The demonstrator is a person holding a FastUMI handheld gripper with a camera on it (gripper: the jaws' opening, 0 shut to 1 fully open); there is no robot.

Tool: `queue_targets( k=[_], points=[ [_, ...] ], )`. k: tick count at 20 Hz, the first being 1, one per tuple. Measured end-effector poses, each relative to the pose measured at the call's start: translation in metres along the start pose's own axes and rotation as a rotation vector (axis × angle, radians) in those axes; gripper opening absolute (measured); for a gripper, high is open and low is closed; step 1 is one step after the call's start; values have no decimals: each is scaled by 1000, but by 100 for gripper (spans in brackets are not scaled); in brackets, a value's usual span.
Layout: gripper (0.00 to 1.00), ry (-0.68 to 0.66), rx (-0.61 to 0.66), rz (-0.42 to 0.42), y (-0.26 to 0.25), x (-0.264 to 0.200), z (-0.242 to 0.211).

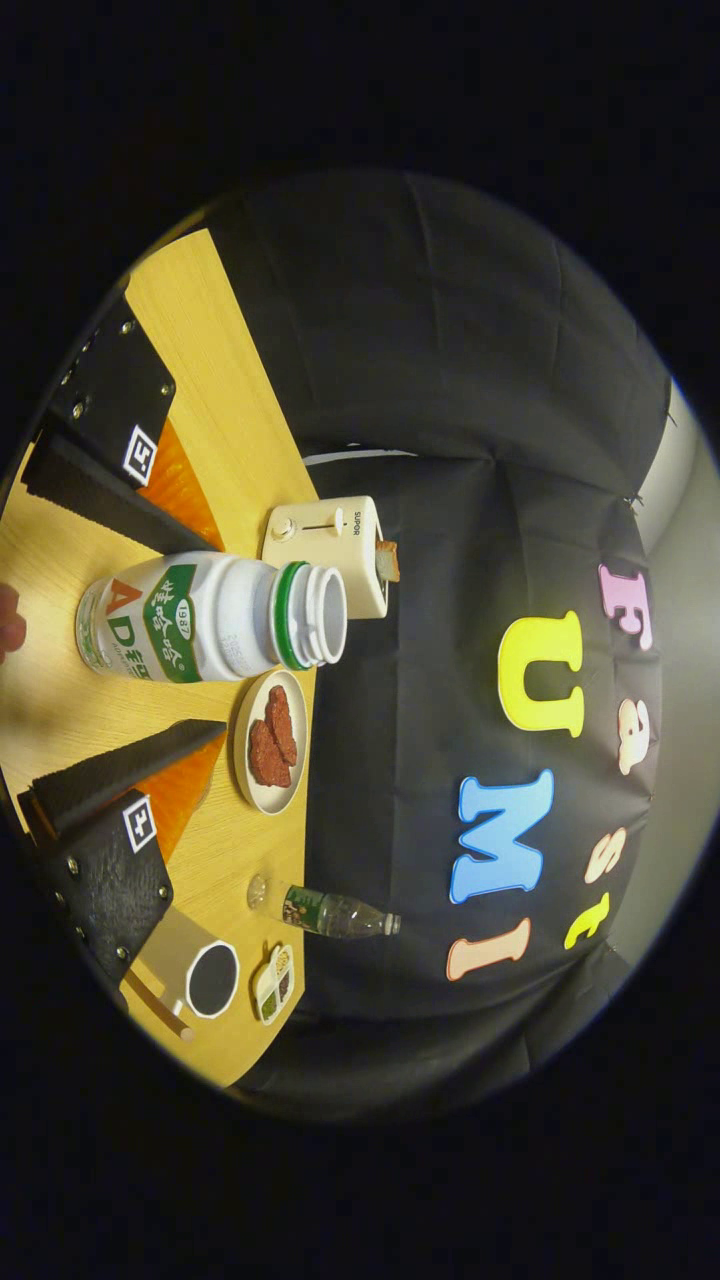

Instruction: Take the bottle from table, then pour the juice into the cup, finally place the bottle on the coaster

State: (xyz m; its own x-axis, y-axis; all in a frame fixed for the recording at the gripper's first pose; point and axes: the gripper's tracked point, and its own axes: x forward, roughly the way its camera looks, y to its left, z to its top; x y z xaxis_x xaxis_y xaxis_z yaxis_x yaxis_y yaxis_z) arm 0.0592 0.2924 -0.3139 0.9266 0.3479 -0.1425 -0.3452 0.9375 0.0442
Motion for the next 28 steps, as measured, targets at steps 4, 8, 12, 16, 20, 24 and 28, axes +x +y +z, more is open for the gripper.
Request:
queue_targets(
  k=[4, 8, 12, 16, 20, 24, 28],
  points=[
    [97, -5, 31, -13, 4, 8, -8],
    [74, -8, 31, -14, 7, 13, -9],
    [69, 5, 93, 1, 2, 11, -7],
    [66, 15, 209, -5, -7, -3, 7],
    [66, 23, 318, -41, -19, -10, 22],
    [66, 22, 478, -52, -24, -13, 36],
    [66, 8, 630, -74, -36, -18, 51]
  ],
)
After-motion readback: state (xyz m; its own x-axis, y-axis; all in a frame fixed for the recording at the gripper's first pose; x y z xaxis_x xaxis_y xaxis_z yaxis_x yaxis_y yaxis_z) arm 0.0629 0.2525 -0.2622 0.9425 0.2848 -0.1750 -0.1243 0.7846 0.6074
